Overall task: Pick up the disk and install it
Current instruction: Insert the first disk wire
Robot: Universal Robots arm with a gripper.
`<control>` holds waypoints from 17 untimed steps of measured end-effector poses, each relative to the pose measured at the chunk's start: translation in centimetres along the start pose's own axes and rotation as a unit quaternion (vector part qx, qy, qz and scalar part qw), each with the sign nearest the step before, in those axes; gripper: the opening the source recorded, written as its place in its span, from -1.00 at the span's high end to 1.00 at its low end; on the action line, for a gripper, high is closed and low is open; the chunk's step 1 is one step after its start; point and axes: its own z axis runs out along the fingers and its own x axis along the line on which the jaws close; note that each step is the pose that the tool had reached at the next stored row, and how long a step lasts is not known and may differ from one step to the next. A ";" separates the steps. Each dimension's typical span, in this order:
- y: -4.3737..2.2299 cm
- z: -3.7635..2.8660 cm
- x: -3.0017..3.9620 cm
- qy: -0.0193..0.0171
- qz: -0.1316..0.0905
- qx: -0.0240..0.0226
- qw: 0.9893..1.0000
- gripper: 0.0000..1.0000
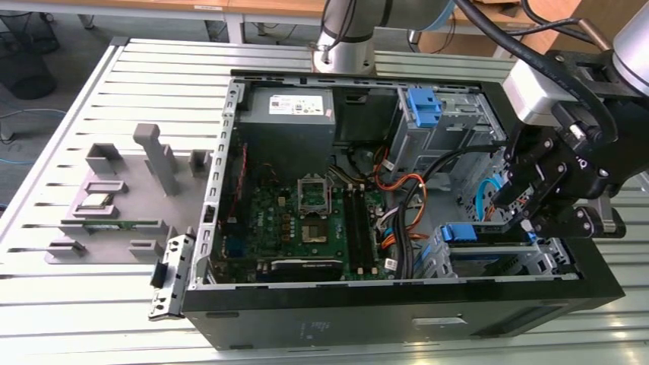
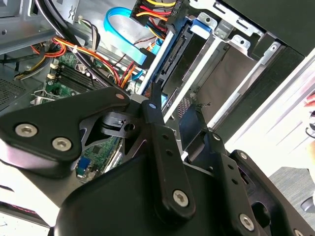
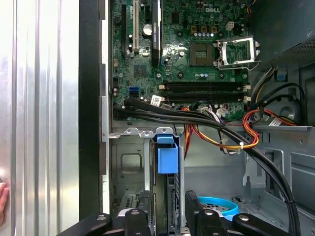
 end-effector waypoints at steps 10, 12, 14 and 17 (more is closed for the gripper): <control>0.01 -0.06 -0.22 0.000 0.000 0.000 1.000 0.16; 0.01 -0.05 -0.37 0.000 0.000 0.000 1.000 0.16; 0.02 -0.04 -0.51 0.000 0.000 0.000 1.000 0.16; 0.02 -0.01 -0.74 0.000 0.000 0.000 1.000 0.16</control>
